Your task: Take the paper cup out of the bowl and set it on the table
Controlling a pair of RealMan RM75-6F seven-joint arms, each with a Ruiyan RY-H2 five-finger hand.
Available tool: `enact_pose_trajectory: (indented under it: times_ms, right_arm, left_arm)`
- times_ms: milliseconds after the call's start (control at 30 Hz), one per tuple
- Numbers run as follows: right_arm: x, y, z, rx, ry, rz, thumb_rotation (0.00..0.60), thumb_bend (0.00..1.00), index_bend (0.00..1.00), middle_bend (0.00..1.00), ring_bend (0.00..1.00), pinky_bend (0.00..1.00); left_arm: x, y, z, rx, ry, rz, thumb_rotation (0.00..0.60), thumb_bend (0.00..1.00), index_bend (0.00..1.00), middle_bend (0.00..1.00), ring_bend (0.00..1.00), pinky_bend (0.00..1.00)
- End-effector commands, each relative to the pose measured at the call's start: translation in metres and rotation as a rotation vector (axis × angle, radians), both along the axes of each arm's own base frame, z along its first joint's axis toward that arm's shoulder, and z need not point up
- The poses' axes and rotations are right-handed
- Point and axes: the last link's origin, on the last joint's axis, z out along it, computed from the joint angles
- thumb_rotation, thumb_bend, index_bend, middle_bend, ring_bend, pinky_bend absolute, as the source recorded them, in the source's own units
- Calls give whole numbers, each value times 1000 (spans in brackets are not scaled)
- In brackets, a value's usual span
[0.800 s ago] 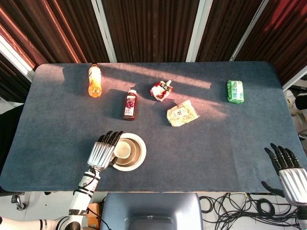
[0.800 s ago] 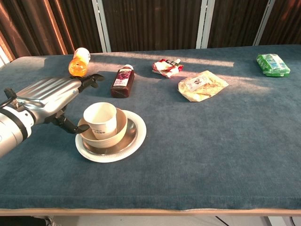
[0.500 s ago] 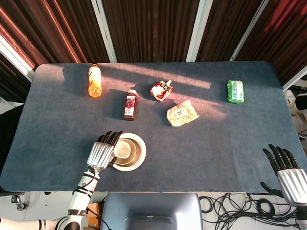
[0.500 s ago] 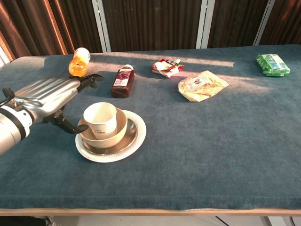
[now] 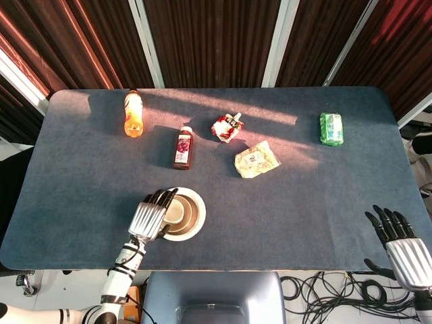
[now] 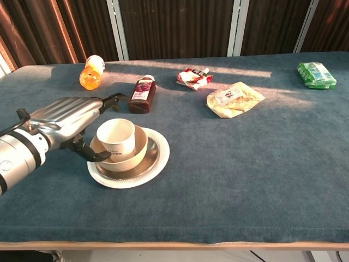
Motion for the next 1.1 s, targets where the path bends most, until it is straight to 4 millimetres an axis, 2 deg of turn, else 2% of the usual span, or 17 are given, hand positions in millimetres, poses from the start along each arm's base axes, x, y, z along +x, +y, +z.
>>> enact_pose_trajectory:
  times_ms: [33,167,300,367,533,667,767,933,1100]
  right_arm:
    - [0,0,0,6,4,1,600,0,0,0,0,94]
    - [0,1,-1,12,7,3,600,0,0,0,0,94]
    - [1,1,-2,18,10,6,600,0,0,0,0,94]
    - [1,2,-3,22,12,7,600,0,0,0,0,94]
    - [1,2,-4,27,16,6,600,0,0,0,0,94]
    - [1,2,-4,29,17,7,600,0,0,0,0,94]
    - [1,1,-4,29,17,6,600,0,0,0,0,94]
    - [1,1,-6,36,22,5,600,0,0,0,0,94]
    - [1,1,-7,38,26,5,600,0,0,0,0,94]
  left_arm:
    - [1,0,-6,-3,2,-1,600,254,19,189,160,293]
    - [3,0,-10,7,0,3,600,255,56,244,221,360]
    - [3,0,-11,27,-10,4,600,263,132,391,356,460]
    - [3,0,-11,37,-11,2,600,271,153,432,399,493]
    - [3,1,-8,52,-13,-3,600,280,184,475,445,547]
    - [4,0,-1,71,-18,-22,600,279,185,472,445,548]
    - [7,-2,10,92,-40,-37,600,280,185,468,444,547]
    - [7,-11,44,138,-58,-58,600,279,185,465,443,546]
    - [-16,-28,84,174,-63,-22,600,277,185,473,443,545]
